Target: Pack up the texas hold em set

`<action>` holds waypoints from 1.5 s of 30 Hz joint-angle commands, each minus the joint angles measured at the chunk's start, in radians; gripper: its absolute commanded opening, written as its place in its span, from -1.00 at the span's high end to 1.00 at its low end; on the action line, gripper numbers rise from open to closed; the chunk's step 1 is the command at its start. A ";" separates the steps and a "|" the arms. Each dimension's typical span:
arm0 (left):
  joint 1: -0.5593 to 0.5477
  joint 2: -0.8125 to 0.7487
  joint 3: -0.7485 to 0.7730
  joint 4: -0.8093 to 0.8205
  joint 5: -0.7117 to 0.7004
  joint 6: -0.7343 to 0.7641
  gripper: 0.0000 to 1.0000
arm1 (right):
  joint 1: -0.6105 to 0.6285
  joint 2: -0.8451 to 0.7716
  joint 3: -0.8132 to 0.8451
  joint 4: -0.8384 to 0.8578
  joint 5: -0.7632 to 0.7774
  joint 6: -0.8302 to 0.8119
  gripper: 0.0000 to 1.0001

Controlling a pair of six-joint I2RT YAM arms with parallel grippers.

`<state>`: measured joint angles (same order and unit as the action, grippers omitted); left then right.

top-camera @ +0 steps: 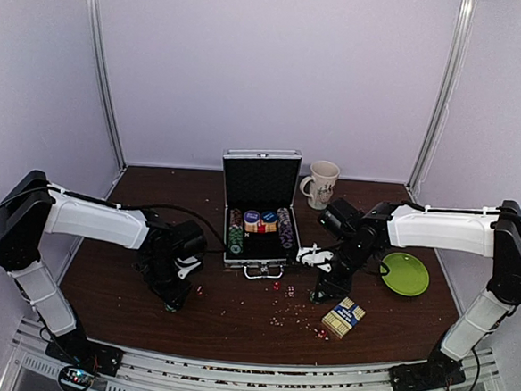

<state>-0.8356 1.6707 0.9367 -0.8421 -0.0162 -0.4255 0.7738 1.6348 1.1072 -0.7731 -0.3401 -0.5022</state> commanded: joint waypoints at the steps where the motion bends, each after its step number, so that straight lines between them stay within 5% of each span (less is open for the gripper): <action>1: -0.036 -0.003 0.008 -0.135 -0.011 -0.034 0.37 | -0.001 0.004 -0.005 -0.001 -0.013 -0.009 -0.05; 9: -0.062 -0.070 0.229 -0.206 -0.022 -0.078 0.39 | -0.002 0.000 -0.007 0.000 -0.013 -0.008 -0.04; 21: -0.047 0.228 0.591 0.085 -0.196 -0.093 0.39 | -0.020 -0.023 -0.018 0.002 -0.013 -0.006 -0.04; 31: -0.024 0.332 0.604 0.271 -0.251 -0.155 0.38 | -0.031 -0.034 -0.025 0.005 -0.019 -0.006 -0.04; 45: -0.007 0.400 0.584 0.322 -0.293 -0.198 0.32 | -0.038 -0.020 -0.029 0.005 -0.027 -0.010 -0.04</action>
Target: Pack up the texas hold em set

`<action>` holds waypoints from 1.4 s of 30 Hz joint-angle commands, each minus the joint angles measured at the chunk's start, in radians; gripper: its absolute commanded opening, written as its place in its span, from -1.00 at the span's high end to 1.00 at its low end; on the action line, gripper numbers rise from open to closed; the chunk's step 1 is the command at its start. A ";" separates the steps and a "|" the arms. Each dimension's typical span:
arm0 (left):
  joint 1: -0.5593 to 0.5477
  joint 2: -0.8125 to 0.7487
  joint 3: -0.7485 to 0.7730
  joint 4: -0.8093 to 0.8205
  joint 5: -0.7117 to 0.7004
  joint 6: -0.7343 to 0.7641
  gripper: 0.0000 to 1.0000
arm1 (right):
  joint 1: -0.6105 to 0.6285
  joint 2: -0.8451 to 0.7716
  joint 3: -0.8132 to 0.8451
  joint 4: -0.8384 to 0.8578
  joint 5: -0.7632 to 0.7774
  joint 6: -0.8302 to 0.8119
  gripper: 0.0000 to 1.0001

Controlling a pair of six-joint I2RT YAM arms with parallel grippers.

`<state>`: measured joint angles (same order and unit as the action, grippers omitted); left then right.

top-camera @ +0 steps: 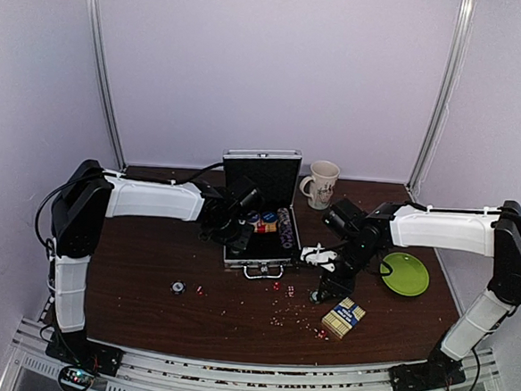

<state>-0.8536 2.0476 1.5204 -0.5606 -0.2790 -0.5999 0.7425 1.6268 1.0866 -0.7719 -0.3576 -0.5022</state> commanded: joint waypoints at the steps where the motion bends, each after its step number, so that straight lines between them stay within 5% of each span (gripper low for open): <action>1: 0.009 0.022 -0.002 0.037 -0.029 -0.024 0.32 | -0.006 -0.013 -0.009 0.004 -0.009 -0.011 -0.04; 15: -0.017 -0.072 -0.105 0.066 -0.039 -0.060 0.31 | -0.009 0.005 -0.001 0.004 -0.016 -0.011 -0.05; 42: -0.016 -0.111 -0.070 0.040 0.006 0.060 -0.12 | -0.009 0.014 -0.001 -0.001 -0.017 -0.012 -0.04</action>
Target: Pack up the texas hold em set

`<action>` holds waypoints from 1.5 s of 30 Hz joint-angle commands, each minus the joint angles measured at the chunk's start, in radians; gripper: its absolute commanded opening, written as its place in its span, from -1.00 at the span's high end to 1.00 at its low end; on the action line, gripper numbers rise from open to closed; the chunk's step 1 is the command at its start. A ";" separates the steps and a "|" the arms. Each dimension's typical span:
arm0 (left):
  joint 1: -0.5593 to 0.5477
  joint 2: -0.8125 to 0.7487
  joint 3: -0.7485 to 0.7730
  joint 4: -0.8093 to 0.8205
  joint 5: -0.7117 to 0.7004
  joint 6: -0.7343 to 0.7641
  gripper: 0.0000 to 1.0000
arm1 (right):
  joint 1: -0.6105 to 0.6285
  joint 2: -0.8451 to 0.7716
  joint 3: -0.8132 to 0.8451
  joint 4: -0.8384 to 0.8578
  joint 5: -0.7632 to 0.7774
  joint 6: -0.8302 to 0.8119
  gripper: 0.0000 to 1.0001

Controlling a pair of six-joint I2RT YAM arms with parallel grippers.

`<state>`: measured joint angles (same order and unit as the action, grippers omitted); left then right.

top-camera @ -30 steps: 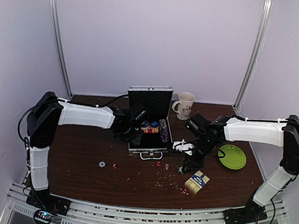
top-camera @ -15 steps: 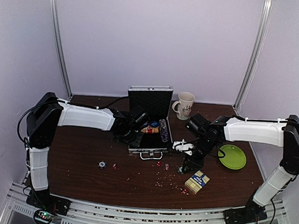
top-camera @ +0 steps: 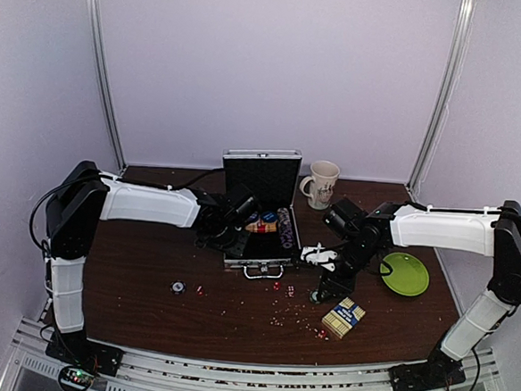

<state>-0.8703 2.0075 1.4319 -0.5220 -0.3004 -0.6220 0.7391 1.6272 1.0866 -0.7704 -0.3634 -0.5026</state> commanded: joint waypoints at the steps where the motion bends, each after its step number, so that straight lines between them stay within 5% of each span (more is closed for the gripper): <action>1: 0.009 -0.069 0.027 -0.016 0.067 0.116 -0.13 | -0.006 0.013 -0.001 -0.002 -0.012 -0.011 -0.04; 11: 0.034 0.004 0.112 -0.210 0.226 0.330 -0.14 | -0.006 0.015 0.001 -0.004 -0.013 -0.013 -0.04; 33: 0.082 0.073 0.191 -0.246 0.197 0.332 0.01 | -0.006 0.036 0.006 -0.007 -0.012 -0.016 -0.04; 45: 0.080 -0.046 0.109 -0.238 0.198 0.332 -0.04 | -0.007 0.049 0.007 -0.009 -0.012 -0.017 -0.04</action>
<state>-0.7925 2.0338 1.5772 -0.7826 -0.1123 -0.3008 0.7387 1.6627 1.0866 -0.7712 -0.3664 -0.5137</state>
